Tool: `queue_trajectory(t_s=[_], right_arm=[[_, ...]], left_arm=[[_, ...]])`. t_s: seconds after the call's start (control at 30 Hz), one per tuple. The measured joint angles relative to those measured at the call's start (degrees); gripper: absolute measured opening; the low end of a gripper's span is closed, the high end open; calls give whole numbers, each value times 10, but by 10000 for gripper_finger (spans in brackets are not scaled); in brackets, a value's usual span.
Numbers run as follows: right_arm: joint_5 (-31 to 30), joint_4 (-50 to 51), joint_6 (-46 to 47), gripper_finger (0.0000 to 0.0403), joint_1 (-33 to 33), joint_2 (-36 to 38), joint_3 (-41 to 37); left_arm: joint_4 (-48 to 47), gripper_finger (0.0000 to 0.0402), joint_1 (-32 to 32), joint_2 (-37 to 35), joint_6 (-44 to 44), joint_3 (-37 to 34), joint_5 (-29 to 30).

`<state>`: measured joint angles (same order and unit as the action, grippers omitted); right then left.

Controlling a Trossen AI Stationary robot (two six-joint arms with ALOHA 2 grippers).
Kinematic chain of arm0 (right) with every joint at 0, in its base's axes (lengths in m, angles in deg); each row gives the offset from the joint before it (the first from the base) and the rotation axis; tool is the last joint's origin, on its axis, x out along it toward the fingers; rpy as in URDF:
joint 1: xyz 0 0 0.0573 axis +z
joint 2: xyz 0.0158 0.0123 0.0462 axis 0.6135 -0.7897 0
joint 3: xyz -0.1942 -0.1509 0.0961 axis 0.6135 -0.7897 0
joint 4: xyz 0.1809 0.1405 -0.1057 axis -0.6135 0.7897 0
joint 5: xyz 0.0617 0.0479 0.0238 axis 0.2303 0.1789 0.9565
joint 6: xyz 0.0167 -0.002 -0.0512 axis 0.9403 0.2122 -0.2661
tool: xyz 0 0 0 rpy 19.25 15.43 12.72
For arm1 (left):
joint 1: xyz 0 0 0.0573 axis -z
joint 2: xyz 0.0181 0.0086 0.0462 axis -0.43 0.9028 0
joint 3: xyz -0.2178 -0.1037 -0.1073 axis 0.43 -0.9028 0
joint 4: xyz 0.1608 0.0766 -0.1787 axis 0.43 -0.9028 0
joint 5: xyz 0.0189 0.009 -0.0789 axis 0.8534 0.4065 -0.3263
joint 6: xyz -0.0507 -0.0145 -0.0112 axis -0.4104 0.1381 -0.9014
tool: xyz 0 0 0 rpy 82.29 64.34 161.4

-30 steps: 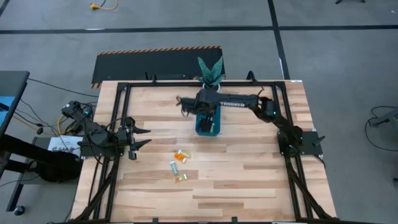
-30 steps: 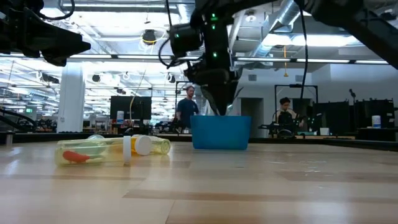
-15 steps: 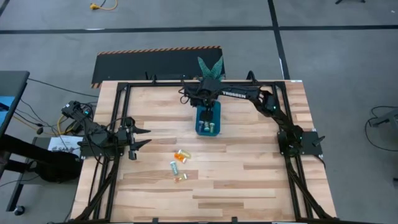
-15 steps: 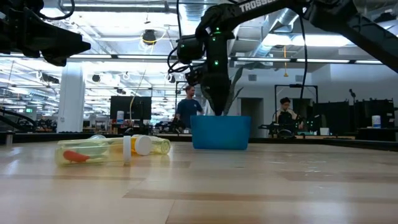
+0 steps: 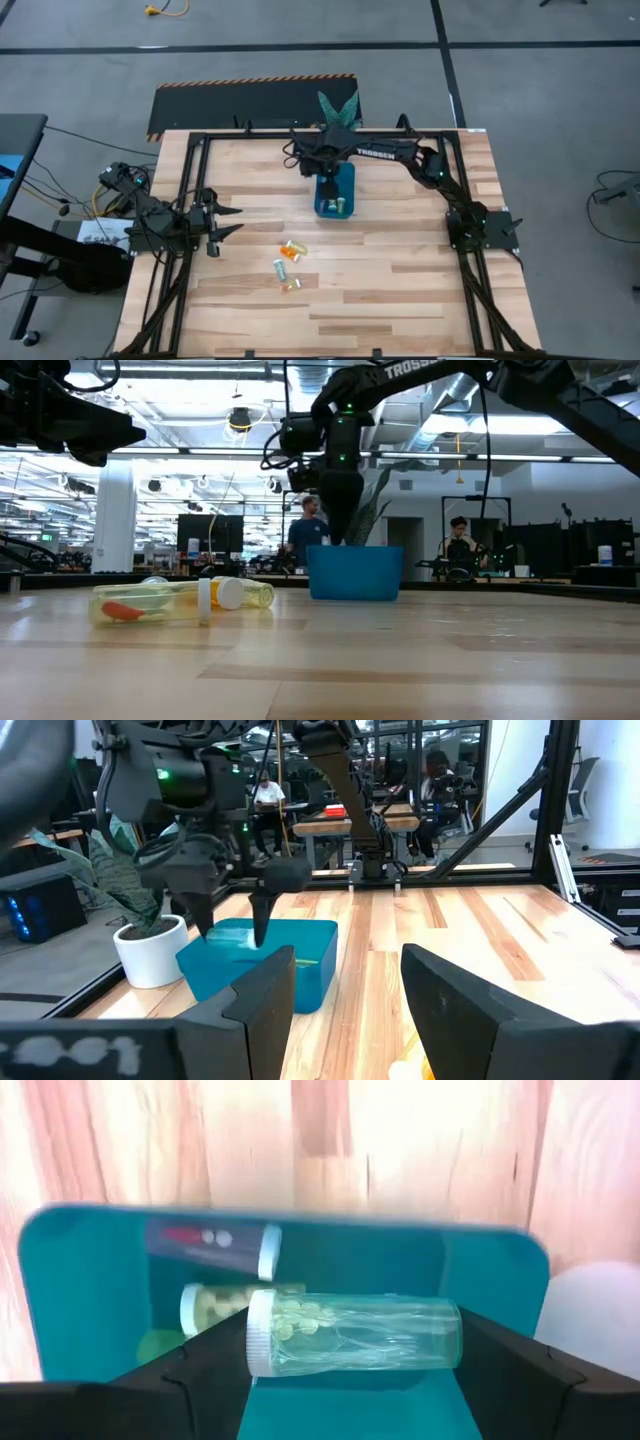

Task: Pick and place pill bottles into a basket
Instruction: Put the right blue pill bottle into the bin, then put the blue pill bottle into the bin

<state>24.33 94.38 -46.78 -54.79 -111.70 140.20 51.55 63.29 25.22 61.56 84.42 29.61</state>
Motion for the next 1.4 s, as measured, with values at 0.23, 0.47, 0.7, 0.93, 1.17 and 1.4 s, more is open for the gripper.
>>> queue_trajectory(t_s=[0.23,0.47,0.7,0.93,1.17,1.4], right_arm=[[0,-16,-6,291,4,0,0],[0,-20,-6,293,3,0,0],[-14,-40,-6,314,3,-1,0],[-31,-40,-6,326,4,-4,-18],[-32,-47,-9,327,4,-5,-22],[-33,8,-6,327,5,-5,20]], left_arm=[[0,175,0,0,0,0,0],[0,175,0,0,0,0,0],[0,175,0,0,0,0,0],[0,175,0,0,0,0,0],[0,175,0,0,0,0,0],[0,175,0,0,0,0,0]])
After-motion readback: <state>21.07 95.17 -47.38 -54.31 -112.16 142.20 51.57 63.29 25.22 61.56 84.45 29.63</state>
